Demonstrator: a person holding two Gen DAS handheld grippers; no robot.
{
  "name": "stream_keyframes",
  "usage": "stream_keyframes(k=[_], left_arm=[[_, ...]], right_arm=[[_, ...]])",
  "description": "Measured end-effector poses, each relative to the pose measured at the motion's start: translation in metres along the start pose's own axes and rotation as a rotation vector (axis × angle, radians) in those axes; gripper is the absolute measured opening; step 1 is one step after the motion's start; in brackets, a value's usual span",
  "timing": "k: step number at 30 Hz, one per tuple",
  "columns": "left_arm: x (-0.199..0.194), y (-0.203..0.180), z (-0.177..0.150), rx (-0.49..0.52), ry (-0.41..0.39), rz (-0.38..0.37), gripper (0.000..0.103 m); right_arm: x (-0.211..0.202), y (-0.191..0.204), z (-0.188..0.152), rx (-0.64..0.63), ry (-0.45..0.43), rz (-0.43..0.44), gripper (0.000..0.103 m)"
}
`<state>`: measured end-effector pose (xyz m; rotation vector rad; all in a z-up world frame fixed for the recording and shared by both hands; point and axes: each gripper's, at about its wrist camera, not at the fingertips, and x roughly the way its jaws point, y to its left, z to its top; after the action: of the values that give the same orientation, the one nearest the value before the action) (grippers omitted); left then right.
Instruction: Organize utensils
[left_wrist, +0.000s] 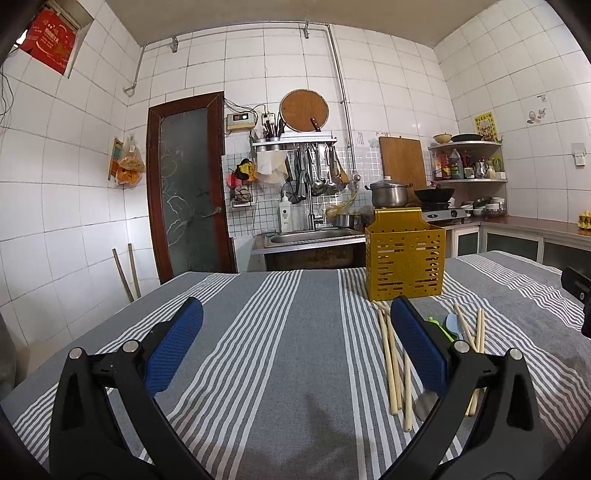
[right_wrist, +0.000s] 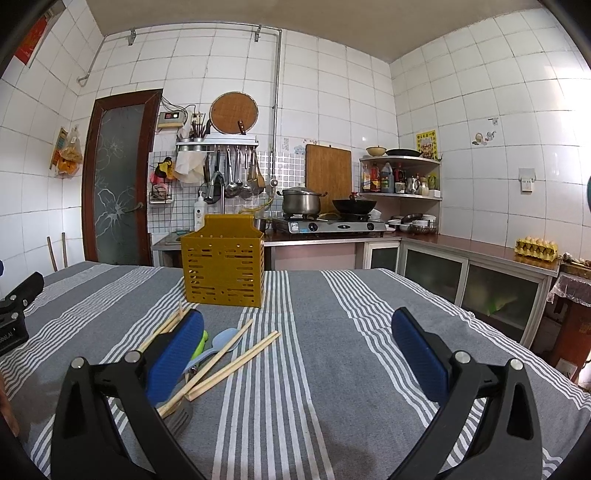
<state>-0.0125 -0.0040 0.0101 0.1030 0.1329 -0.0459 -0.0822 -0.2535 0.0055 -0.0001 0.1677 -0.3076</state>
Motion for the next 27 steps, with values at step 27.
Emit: stream_keyframes(k=[27], left_arm=[[0.0027, -0.0002, -0.0065, -0.003, 0.003, -0.002, 0.098]], right_arm=[[-0.0093, 0.0085, -0.0033, -0.019, -0.038, -0.002, 0.099]])
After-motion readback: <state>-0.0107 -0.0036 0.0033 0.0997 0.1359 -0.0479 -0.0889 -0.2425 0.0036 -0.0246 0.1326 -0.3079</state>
